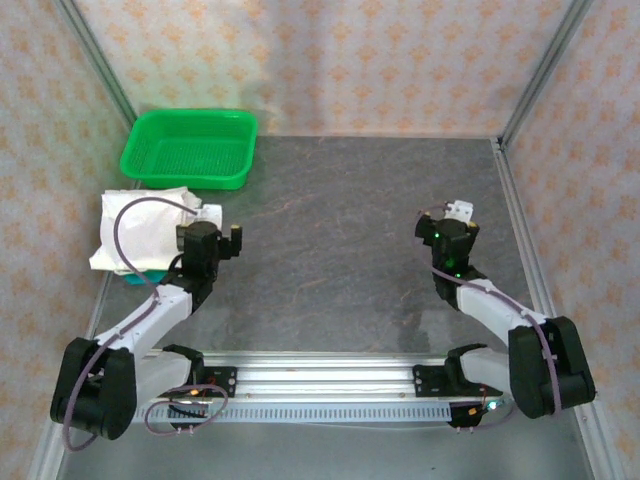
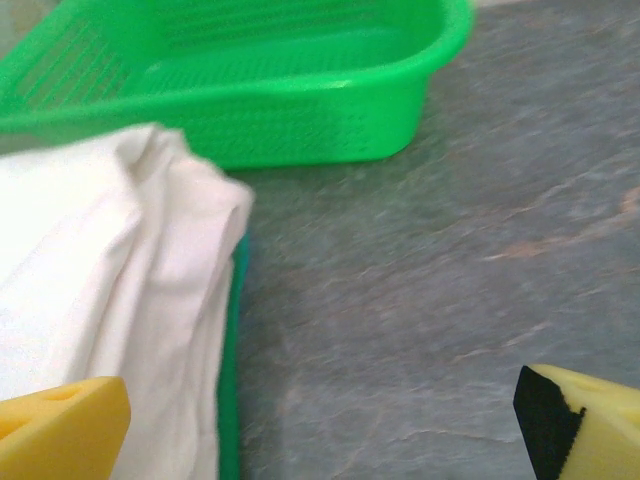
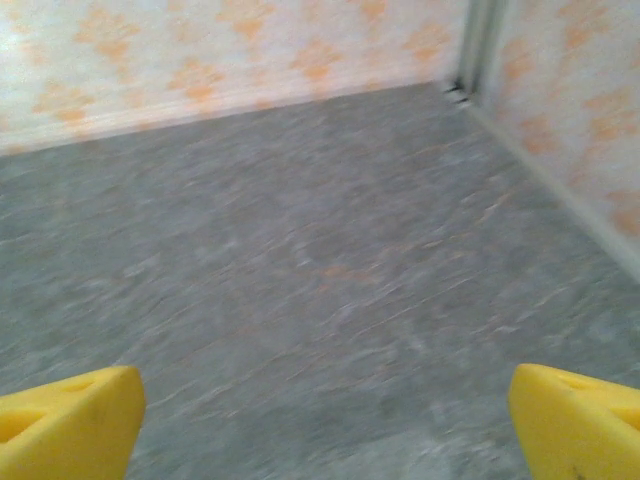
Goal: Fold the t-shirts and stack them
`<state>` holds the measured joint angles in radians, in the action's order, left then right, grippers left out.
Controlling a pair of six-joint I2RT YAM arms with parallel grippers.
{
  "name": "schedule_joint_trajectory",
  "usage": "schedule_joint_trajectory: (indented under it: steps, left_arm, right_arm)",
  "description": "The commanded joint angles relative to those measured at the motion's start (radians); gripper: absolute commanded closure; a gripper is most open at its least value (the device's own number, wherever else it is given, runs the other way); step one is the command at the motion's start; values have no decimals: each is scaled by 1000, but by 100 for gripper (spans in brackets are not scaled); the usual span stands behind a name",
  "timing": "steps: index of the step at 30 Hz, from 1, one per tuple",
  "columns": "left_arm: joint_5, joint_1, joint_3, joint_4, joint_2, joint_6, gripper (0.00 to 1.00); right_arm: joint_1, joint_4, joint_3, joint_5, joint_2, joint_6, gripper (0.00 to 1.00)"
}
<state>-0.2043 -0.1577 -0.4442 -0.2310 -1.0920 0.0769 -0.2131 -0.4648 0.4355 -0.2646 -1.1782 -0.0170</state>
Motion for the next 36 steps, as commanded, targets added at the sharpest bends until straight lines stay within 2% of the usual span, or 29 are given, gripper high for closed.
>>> schedule_joint_trajectory:
  steps: [1,4,11,13,15,23,36]
  left_arm:
    - [54,65,45,-179,-21,-18,0]
    - [98,92,84,-309,-72,-6,0]
    - [187,118,78,-513,-267,-43,0]
    - [201,118,40,-503,-336,-36,0]
    - [200,124,17,-519,-406,-45,0]
    - [178,134,12,-499,-405,-61,0]
    - [171,129,10,-497,-404,-59,0]
  right_arm:
    - [37,-113,-10,-86,-46,-84,6]
    - [107,-192,-41,-24,-114,-23,6]
    - [190,-418,-77,115,-316,21,6]
    - [199,-491,-83,150,-367,18,5]
    - [199,-440,-71,180,-351,11,5]
    - [199,-426,-57,182,-362,7,1]
    - [199,-430,-58,182,-363,7,0]
